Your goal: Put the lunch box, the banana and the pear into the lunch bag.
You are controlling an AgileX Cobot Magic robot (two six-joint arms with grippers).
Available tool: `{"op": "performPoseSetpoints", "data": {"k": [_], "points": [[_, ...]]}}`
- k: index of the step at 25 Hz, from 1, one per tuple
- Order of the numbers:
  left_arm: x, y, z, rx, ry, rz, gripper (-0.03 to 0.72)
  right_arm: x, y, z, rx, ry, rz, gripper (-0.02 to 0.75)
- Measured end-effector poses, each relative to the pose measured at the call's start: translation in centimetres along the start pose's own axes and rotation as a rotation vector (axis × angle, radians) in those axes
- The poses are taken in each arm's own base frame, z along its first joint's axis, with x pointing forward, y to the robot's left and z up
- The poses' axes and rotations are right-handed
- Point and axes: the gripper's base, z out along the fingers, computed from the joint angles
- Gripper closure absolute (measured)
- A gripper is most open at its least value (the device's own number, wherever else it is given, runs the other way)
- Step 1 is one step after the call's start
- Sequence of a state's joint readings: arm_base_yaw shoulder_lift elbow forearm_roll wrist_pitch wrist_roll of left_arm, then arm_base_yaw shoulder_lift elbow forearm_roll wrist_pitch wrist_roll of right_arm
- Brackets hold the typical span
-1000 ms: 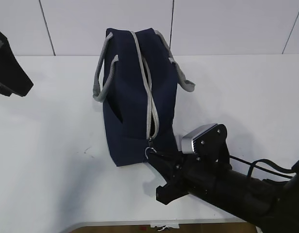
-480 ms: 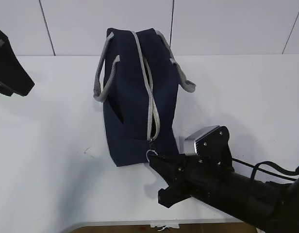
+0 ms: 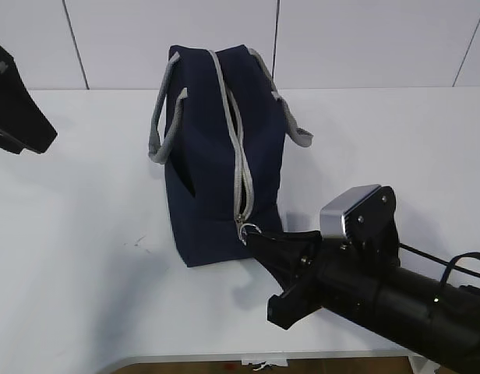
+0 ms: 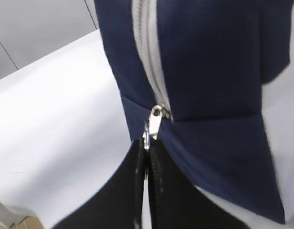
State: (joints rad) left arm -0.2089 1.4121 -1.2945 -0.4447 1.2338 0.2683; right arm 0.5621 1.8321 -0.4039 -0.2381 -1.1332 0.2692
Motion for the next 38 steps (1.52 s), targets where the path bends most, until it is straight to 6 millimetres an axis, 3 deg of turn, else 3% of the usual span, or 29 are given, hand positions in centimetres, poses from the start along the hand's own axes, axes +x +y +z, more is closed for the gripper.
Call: {"op": "performPoseSetpoints", "data": {"k": [9, 16, 25, 38], "points": [[-0.1, -0.3, 0.0, 0.034, -0.009, -0.012, 0.381, -3.3, 0.9, -1.4, -0.012, -0.049, -0.047, 0.737], [-0.1, -0.3, 0.0, 0.038, -0.011, -0.014, 0.381, -4.6, 1.2, -2.1, -0.006, -0.058, -0.058, 0.737], [-0.1, -0.4, 0.0, 0.040, -0.011, -0.015, 0.381, -8.4, 1.4, 0.3, -0.009, -0.059, -0.122, 0.737], [0.0, 0.0, 0.0, -0.003, 0.001, 0.001, 0.381, -17.3, 1.2, 3.6, 0.093, -0.063, -0.152, 0.737]]}}
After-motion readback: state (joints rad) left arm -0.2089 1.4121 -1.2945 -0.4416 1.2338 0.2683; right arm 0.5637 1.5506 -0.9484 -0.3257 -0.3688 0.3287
